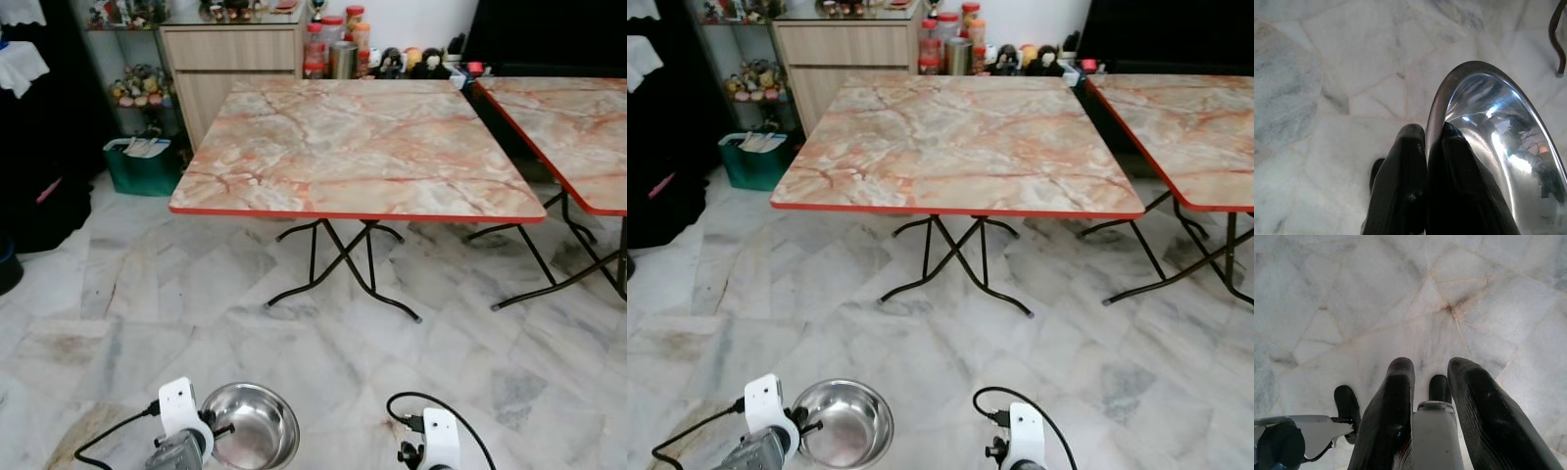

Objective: Setting the table

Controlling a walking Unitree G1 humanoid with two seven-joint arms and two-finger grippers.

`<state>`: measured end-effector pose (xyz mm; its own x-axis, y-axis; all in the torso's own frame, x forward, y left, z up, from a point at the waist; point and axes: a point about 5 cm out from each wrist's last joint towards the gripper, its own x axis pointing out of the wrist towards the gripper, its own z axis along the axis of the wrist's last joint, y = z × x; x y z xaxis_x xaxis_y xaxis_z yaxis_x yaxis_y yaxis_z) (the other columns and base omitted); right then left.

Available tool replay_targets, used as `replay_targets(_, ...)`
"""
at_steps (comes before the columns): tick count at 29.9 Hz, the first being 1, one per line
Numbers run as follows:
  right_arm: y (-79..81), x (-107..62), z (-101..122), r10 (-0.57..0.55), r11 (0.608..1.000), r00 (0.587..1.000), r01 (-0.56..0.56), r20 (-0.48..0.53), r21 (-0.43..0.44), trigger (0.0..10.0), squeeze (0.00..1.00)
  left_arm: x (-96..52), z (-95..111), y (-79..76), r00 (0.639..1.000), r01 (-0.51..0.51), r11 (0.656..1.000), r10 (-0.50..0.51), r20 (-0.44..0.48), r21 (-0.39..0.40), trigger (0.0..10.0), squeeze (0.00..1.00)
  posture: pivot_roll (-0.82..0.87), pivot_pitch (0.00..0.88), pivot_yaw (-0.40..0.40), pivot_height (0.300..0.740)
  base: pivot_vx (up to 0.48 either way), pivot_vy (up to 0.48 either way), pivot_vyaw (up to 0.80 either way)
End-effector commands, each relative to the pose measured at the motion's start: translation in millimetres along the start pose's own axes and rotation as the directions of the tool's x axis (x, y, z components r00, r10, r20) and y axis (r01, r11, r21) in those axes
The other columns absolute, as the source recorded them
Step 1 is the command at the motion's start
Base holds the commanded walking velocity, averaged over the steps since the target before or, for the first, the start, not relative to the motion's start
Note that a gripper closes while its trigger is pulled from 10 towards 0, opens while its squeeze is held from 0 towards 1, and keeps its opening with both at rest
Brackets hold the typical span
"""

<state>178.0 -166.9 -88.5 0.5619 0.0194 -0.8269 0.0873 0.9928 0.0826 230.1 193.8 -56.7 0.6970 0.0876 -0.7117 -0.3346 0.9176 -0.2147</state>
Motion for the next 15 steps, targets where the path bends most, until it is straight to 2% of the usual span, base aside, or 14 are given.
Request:
replay_targets(1,-0.1,0.4,4.4,0.001,1.0,1.0,-0.001,0.019,-0.004,10.0,0.0,0.2,1.6,0.0,1.0,-0.003,1.0,0.003,0.008,0.002,10.0,0.0,-0.07,0.0,0.013,0.74,0.266,0.0,0.0)
replay_targets(15,-2.3,-0.1,2.5,-0.004,1.0,1.0,0.004,0.013,-0.015,10.0,0.0,-0.2,-1.9,-1.4,1.0,-0.003,1.0,0.003,0.001,0.018,10.0,0.0,-0.07,0.0,0.008,0.74,0.331,0.0,0.0)
